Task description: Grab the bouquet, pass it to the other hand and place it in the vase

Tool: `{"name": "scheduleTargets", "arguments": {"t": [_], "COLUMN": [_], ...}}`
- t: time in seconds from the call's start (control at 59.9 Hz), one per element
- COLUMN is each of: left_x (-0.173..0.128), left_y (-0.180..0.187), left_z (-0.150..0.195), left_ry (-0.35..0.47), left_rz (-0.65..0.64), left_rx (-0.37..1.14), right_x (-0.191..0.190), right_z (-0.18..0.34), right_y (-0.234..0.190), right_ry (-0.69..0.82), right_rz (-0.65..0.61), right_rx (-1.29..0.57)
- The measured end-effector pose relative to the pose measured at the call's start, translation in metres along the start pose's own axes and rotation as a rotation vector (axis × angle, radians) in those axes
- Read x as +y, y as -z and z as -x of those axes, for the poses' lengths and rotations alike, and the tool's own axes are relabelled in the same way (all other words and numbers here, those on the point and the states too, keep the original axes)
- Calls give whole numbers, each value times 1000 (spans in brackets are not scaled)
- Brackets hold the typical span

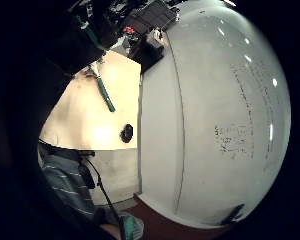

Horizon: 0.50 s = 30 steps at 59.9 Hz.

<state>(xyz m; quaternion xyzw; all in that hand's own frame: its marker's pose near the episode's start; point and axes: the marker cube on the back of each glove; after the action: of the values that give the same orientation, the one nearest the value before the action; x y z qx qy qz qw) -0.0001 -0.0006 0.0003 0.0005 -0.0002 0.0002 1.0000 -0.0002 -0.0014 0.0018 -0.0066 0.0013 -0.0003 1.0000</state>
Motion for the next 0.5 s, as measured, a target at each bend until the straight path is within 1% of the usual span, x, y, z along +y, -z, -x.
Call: {"name": "scheduleTargets", "arguments": {"t": [0.1,0.15,0.234,0.317,0.401,0.501], "left_x": [-12,-17,-10,-13,-7,-7], "left_y": [-6,-9,-7,-11,-9,-13], "left_z": [1,1,2,3,4,4], "left_ry": [-7,-3,-11,-12,-8,-8], "left_rz": [-20,-30,-15,-12,0,13], "left_rx": [-7,-7,-6,-9,-7,-8], "right_x": [-21,-24,-12,-32,-11,-35], "right_z": [0,1,4,2,3,-1], "right_y": [-15,-17,-10,-19,-5,-19], "right_ry": [9,10,-2,22,-24,10], "right_rz": [31,41,53,19,38,34], "right_rx": [-12,-17,-22,-34,-22,-43]}}
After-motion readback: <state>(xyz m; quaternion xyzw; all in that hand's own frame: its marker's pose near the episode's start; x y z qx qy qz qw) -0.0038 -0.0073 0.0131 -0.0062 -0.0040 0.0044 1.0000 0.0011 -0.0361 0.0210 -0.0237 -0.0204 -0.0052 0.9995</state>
